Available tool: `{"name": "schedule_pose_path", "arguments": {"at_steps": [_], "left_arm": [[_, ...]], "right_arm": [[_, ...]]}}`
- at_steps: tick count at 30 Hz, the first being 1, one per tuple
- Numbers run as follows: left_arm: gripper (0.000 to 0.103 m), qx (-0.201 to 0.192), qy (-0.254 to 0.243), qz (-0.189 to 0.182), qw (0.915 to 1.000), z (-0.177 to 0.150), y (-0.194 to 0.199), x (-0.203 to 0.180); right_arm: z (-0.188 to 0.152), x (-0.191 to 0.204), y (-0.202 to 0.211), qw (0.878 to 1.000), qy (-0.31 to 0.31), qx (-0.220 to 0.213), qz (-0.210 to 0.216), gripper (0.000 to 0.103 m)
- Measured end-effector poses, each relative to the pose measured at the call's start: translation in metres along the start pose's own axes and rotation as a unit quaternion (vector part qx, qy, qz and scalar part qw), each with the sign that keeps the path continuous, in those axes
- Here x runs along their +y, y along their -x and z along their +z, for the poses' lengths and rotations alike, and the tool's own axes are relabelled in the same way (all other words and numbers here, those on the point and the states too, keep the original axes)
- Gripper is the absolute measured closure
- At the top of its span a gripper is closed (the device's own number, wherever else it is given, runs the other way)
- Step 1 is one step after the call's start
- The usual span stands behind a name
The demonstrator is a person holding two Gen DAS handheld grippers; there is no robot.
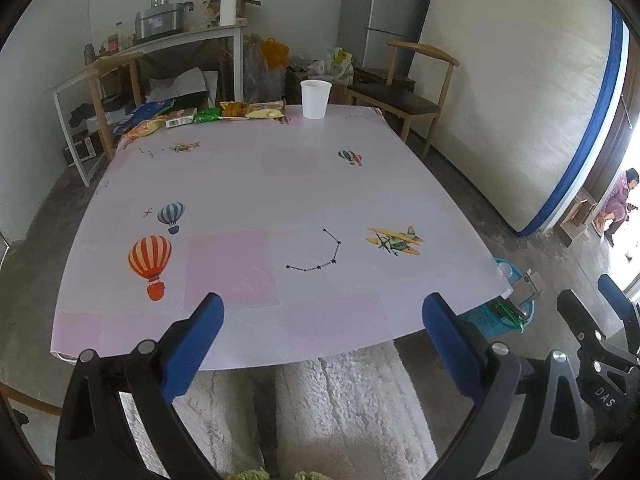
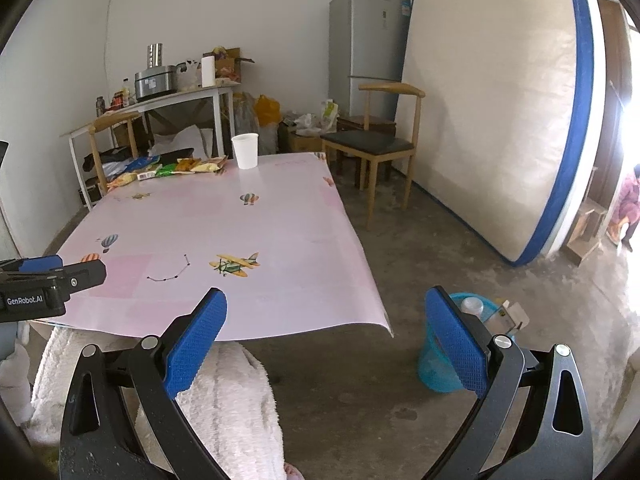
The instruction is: Collect trash
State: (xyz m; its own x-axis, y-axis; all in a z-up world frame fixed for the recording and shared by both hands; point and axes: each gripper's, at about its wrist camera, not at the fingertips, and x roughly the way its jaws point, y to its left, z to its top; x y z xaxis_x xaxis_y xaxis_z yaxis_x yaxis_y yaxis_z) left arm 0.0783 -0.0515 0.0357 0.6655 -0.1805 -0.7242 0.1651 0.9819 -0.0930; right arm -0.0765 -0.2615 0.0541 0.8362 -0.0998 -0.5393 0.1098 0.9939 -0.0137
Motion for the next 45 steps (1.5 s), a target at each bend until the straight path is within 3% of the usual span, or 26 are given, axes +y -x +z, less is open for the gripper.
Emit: {"name": "schedule_pose_path", "arguments": {"at_steps": [8,45], "left_arm": [[0.006,-0.018,0.004,0.011,0.9998,0.0039,0.0042,0.0046],[0.006,-0.006,0.01,0.006,0.9999,0.0026,-0.0011,0.0088]], "right_arm": [[0.0023,0.0021,-0.0017,1.0,0.005,0.0,-0.004,0.007],[0.0036,0.0035,-0.0018,1.0,0.006,0.001,-0.005,0.007]]}}
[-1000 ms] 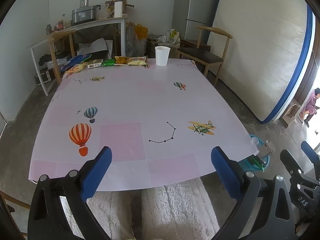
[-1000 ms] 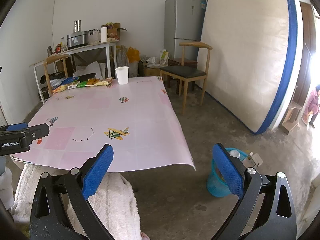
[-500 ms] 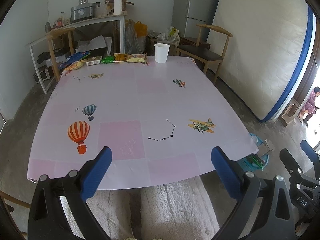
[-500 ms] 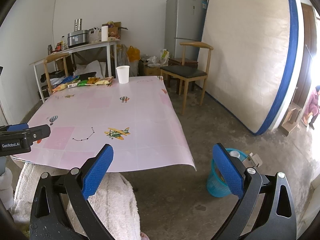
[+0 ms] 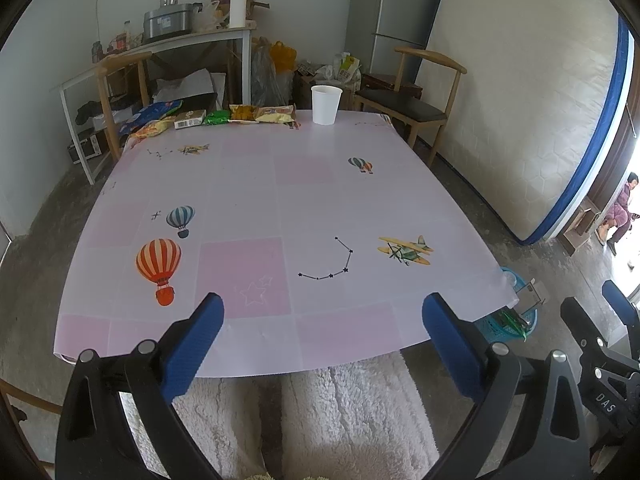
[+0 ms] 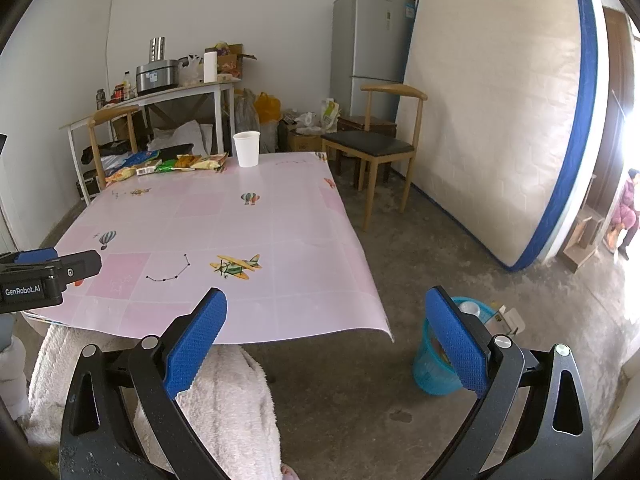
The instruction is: Collect trash
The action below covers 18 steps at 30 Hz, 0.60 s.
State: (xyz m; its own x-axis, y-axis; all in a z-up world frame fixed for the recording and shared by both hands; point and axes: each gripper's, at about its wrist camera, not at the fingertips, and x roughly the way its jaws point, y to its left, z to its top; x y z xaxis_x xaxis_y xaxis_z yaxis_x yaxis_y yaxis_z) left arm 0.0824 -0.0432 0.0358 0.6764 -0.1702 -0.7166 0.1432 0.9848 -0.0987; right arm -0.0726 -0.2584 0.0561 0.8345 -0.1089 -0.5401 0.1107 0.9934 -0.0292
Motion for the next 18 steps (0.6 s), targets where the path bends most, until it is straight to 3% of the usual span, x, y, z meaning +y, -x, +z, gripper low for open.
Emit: {"name": "schedule_pose_path", "arguments": {"at_steps": [18], "left_arm": [[0.006,0.001,0.0,0.0,1.0,-0.0028,0.0003,0.001]], "right_arm": [[0.0007,0.0009,0.0001,1.0,0.001,0.001,0.001,0.007]]}}
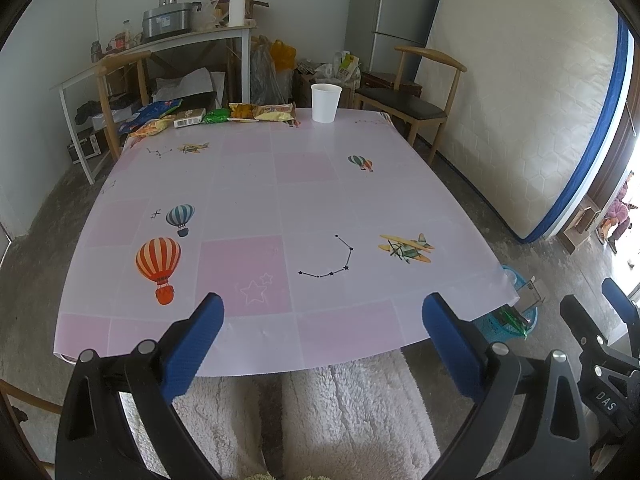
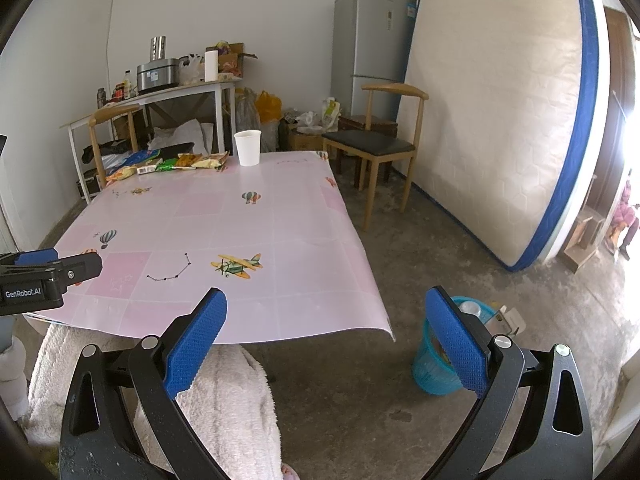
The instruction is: Collect trash
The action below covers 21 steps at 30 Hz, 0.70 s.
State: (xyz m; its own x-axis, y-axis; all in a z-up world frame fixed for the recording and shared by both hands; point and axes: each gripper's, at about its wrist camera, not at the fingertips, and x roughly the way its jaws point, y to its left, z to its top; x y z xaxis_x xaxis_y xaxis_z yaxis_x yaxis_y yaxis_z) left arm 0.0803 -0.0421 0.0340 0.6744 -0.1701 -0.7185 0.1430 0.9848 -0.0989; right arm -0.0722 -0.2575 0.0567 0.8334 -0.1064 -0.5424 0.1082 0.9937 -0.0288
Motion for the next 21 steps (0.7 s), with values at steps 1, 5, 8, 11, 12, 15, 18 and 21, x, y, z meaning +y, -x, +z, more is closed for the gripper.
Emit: {"name": "schedule_pose_path", "arguments": {"at_steps": [1,5,8,11,12,15,18,21], "left_arm": [[0.006,0.0,0.0,0.0,1.0,-0.0002,0.0,0.0001],[0.006,0.0,-0.001,0.0,1.0,0.0,-0.0001,0.0003],[0.006,0.0,0.0,0.0,1.0,-0.0008,0.0001,0.0003],[0.006,0.0,0.0,0.001,1.0,-0.0008,0.0004,0.0002],[0.006,0.0,0.0,0.0,1.0,-0.001,0.0004,0.0003],[0.006,-0.001,-0.001,0.001,1.0,-0.001,0.0003,0.0002],[0.006,-0.001,0.0,0.001,1.0,-0.0003,0.0006,0.0001],[0.006,-0.001,-0.001,0.001,1.0,-0.0006,0.0013,-0.0002]], "right_arm": [[-0.0002,0.0,0.0001,1.0,0.0,0.0,0.0,0.007],[0.0,-0.0002,0.0002,1.0,0.0,0.0,0.0,0.007],[0.0004,-0.0001,0.0002,1.0,0.0,0.0,0.0,0.007],[0.0004,-0.0003,0.0002,1.0,0.001,0.0,0.0,0.007],[0.0003,-0.0005,0.0002,1.0,0.001,0.0,0.0,0.007],[0.0004,-0.0005,0.0002,1.0,0.001,0.0,0.001,0.007],[0.0004,-0.0006,0.0003,1.0,0.001,0.0,0.0,0.007],[0.0005,-0.0001,-0.0012,1.0,0.002,-0.001,0.002,0.007]]}}
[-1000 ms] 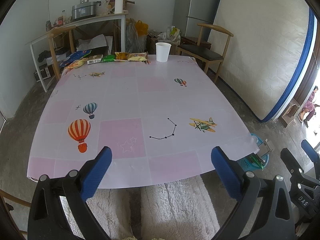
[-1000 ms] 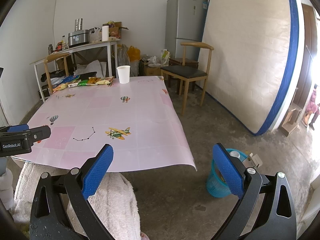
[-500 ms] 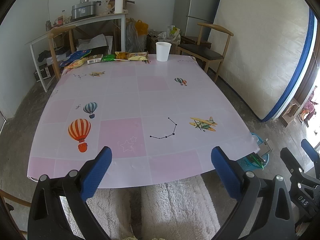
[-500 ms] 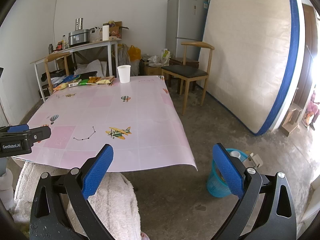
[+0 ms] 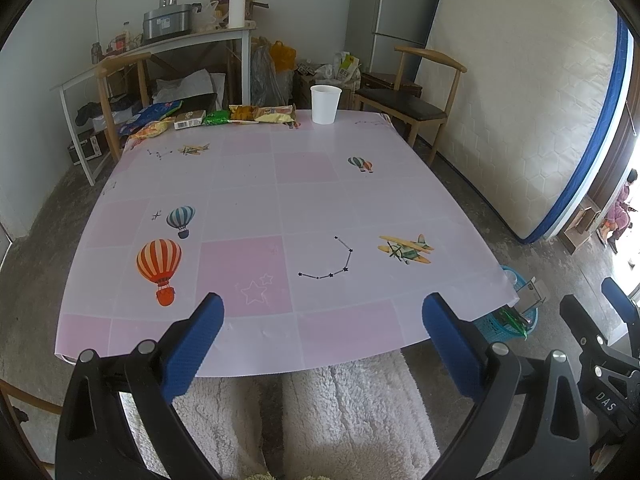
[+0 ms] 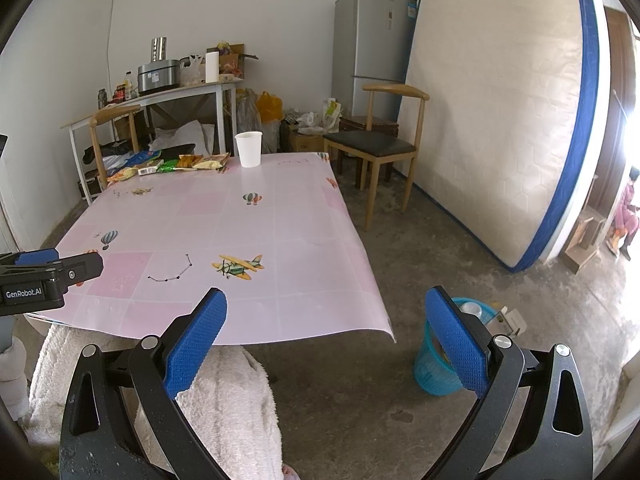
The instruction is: Collect trash
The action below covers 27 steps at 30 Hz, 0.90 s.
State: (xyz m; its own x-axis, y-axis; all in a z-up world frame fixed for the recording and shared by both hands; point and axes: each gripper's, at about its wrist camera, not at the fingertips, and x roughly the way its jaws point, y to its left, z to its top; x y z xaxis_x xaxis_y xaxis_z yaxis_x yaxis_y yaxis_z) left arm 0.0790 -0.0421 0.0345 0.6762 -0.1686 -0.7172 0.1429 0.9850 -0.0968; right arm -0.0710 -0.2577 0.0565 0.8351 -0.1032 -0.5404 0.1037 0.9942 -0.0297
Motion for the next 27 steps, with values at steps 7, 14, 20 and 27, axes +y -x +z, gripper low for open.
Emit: {"name": "schedule_pose_path", "arguments": {"at_steps": [7,14,20,27], "left_arm": [[0.006,-0.002,-0.001,0.0,1.0,0.0014,0.0012,-0.0017],[0.006,-0.001,-0.001,0.0,1.0,0.0032,0.0018,-0.0023],[0.006,-0.001,-0.001,0.0,1.0,0.0037,0.0022,-0.0027],[0.006,0.001,0.004,0.002,1.0,0.0058,0.003,-0.0031]], "right_arm": [[0.0002,-0.0004,-0.0016,1.0,0.002,-0.001,0.002,0.007],[0.0008,0.0002,-0.0009,1.0,0.003,-0.001,0.004,0.007],[0.0021,-0.0016,-0.0014,1.0,0.006,-0.001,0.007,0.007],[0.0025,-0.0015,-0.0014,1.0,0.007,-0.001,0.007,0.007]]}}
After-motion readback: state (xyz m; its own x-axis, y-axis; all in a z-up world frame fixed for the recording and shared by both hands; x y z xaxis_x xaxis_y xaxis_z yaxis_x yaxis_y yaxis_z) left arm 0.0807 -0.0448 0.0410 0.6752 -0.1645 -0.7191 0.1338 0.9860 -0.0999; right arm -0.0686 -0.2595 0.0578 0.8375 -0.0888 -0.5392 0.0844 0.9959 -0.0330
